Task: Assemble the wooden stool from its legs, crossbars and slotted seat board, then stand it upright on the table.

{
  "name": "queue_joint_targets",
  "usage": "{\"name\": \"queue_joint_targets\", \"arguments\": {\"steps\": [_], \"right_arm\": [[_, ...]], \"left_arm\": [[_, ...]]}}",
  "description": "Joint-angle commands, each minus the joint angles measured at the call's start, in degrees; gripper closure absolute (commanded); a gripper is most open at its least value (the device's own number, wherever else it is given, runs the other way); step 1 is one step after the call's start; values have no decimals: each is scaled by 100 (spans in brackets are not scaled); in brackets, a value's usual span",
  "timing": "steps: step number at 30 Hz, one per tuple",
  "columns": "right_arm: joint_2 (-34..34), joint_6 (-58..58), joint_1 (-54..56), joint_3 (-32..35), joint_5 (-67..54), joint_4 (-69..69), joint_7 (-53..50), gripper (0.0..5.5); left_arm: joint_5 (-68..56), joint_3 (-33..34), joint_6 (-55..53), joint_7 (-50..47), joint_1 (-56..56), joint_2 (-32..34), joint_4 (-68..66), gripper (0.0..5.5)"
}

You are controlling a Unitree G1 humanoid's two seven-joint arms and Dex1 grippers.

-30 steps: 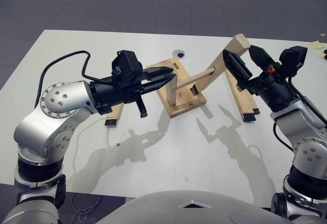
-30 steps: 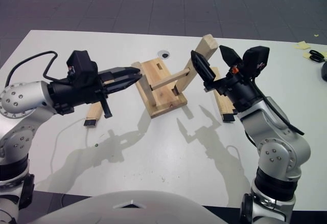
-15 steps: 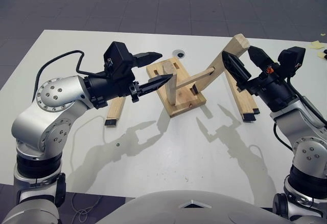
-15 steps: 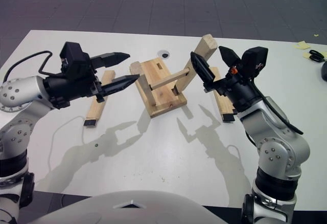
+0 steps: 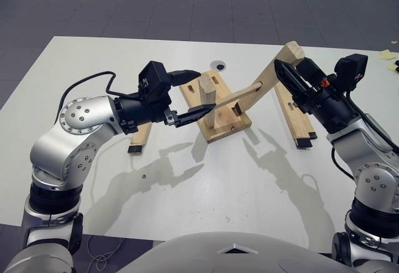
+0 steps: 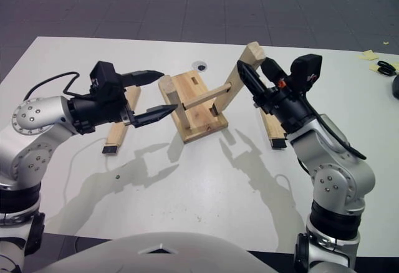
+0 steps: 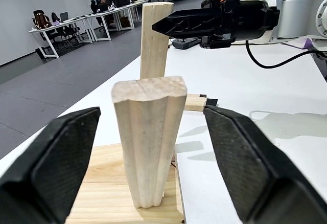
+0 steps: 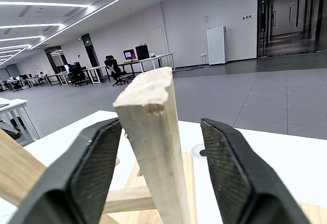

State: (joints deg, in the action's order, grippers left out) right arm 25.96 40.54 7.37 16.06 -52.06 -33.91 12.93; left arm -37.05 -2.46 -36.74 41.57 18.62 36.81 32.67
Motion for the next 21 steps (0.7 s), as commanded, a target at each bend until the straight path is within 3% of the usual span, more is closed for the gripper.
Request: {"name": "queue_joint_targets", "arguments": {"steps": [1, 8, 17, 21], "right_arm": [[79, -4, 89, -34, 65, 18, 21, 333], [98, 11, 108, -78, 171, 37, 61, 441], [496, 281, 305, -205, 364, 74, 157, 446], [651, 960, 631, -42, -266, 210, -45, 446]], "left_arm": [[140, -113, 51, 51, 109, 3, 3, 254], [218, -140, 111, 93, 84, -10, -7, 344], [354, -176, 233, 104, -27, -15, -37, 344], [467, -237, 318, 106, -85, -27, -88, 344]]}}
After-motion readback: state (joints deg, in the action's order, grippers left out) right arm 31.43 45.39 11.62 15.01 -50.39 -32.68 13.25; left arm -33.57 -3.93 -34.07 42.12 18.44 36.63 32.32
